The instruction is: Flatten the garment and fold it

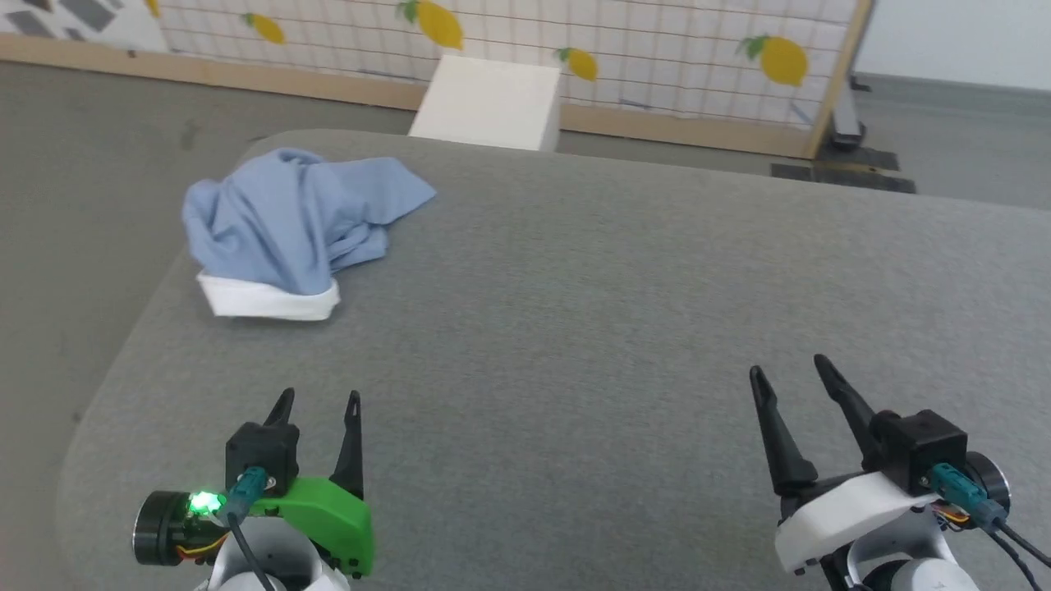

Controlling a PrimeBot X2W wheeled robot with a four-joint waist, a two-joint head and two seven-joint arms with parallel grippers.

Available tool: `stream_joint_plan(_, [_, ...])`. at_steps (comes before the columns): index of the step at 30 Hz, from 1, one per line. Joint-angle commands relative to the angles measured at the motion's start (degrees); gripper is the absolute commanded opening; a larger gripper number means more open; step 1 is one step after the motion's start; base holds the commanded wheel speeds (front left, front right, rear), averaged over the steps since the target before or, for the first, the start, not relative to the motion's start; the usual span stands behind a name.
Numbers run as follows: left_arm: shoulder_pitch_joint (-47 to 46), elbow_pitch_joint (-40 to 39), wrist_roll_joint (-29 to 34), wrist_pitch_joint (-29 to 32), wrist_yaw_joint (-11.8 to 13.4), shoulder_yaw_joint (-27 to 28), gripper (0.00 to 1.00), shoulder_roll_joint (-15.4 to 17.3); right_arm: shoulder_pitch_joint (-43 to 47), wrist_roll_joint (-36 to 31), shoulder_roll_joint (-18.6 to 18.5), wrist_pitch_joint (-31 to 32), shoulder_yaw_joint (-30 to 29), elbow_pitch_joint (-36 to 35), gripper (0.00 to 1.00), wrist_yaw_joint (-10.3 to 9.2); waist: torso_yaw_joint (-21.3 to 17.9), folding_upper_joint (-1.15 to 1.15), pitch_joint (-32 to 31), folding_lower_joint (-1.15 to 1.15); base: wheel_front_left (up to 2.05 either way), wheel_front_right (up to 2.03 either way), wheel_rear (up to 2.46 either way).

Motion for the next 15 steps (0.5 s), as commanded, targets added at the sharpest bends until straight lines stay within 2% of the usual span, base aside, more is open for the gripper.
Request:
stream_joint_plan(1, [-1.03, 0.06, -0.59, 0.15, 0.27, -0.21, 1.00, 0.73, 0.42, 0.72, 0.09, 0.18, 0.29, -0.53, 1.00, -0.08, 2.95, 0.00, -0.50, 0.00, 0.00, 0.00, 0.00])
stream_joint_plan(15, [-1.62, 0.32, -0.50, 0.05, 1.03, -2.04, 1.00, 1.79, 1.87, 2.70, 0.13, 0.52, 1.25, -1.01, 1.00, -0.09, 11.91, 0.00, -0.85, 0.00, 0.00, 0.00, 0.00])
